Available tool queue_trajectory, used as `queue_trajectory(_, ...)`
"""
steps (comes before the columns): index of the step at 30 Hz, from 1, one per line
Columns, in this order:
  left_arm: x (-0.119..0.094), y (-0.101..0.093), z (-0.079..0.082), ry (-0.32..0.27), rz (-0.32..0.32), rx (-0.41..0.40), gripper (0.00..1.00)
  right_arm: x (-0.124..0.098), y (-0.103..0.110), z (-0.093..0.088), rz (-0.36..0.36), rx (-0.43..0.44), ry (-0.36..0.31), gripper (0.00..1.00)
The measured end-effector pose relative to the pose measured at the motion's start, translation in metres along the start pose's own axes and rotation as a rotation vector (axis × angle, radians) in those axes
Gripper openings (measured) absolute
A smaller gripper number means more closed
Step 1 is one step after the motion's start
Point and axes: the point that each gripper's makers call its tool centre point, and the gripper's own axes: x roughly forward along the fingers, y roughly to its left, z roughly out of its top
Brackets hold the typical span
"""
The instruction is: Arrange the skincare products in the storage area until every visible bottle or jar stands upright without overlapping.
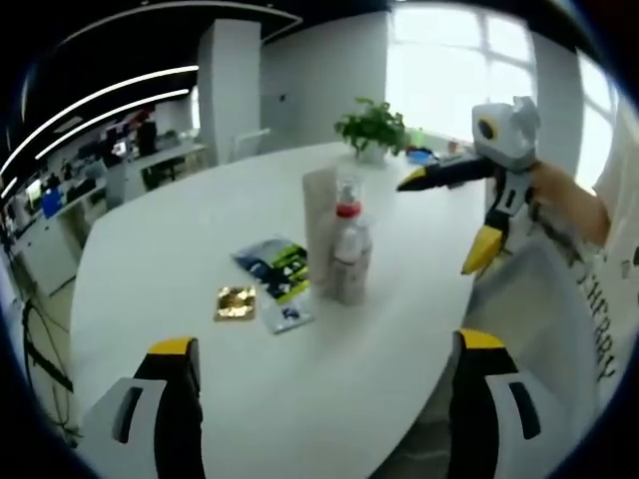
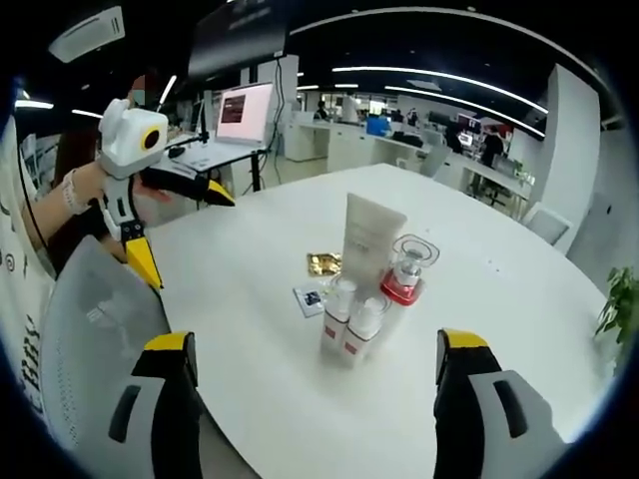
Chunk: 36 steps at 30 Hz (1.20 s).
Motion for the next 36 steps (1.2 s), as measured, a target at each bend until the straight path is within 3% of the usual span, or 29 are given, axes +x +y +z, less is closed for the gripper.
queue_trajectory(7, 0.003, 0.0, -0.003, 0.015, -0.011, -0.003, 0.99, 0.003, 0.001, -0.001, 0.023, 0.019, 0.005, 1.0)
queue_trajectory(9, 0.005, 0.001, -0.002, 0.015, -0.012, -0.007, 0.99, 0.003, 0.0, 0.005, 0.016, 0.01, -0.026, 1.0)
queue_trajectory(18, 0.018, 0.009, 0.001, 0.013, -0.03, -0.023, 0.98, 0.008, -0.008, 0.002, 0.039, 0.026, -0.003, 1.0)
queue_trajectory(23, 0.033, 0.019, -0.003, 0.041, -0.033, -0.017, 0.96, 0.011, -0.011, -0.001, 0.05, 0.032, 0.012, 1.0)
queue_trajectory(29, 0.053, 0.028, -0.005, 0.058, -0.06, -0.028, 0.89, 0.013, -0.012, -0.004, 0.062, 0.019, 0.028, 1.0)
queue_trajectory(36, 0.08, 0.037, -0.005, 0.085, -0.068, -0.043, 0.74, 0.017, -0.016, -0.007, 0.07, 0.021, 0.039, 1.0)
